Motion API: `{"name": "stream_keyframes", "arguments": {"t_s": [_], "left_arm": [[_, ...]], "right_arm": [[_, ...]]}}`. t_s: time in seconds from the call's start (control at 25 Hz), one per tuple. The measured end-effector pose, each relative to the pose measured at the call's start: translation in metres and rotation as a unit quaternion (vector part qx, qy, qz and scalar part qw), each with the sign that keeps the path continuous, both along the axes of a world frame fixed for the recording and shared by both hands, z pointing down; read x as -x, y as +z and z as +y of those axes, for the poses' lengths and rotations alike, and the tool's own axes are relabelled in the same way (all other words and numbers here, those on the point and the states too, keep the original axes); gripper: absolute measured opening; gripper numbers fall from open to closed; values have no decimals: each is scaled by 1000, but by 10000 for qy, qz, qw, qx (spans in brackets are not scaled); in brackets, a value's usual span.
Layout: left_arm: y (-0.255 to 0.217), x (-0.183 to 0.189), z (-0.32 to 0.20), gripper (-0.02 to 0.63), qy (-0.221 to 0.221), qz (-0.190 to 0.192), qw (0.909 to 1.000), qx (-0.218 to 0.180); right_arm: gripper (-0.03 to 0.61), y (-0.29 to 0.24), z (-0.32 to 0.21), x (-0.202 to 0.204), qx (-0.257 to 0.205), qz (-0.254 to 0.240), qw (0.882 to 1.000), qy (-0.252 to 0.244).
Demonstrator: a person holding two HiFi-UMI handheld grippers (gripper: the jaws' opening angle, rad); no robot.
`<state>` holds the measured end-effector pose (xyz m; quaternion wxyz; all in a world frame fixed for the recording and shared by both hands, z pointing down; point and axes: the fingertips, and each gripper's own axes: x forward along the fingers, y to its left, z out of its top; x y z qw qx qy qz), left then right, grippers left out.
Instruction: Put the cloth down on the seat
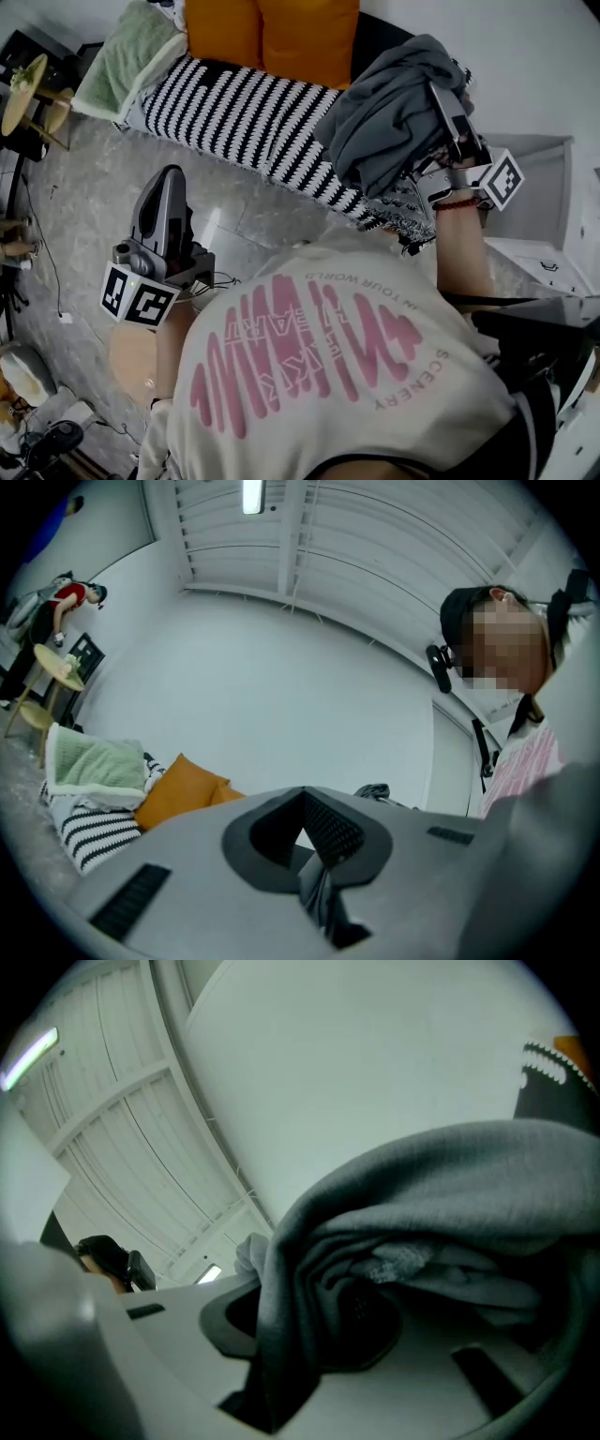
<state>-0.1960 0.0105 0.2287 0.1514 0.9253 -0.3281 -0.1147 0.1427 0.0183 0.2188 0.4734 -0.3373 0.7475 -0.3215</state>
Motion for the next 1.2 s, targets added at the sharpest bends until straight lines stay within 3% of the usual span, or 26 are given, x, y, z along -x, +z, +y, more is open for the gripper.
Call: {"name": "stream_keyframes", "arguments": {"t_s": [0.16, 0.76, 1.0, 1.2], "left_arm": [[16, 20, -20, 8, -270, 88, 9993, 245], [12, 47, -39, 8, -1430, -43, 9892, 306], [-8, 58, -8, 8, -1589, 469, 9862, 72], [-10, 69, 1, 8, -2046, 226, 9783, 246]], "right_arm": [[107, 17, -34, 14, 239, 45, 9996, -168], [107, 51, -126, 23, 716, 169, 9931, -913], [107, 54, -141, 37, 815, 295, 9892, -1181], [107, 70, -165, 40, 1039, 161, 9852, -1351]]}}
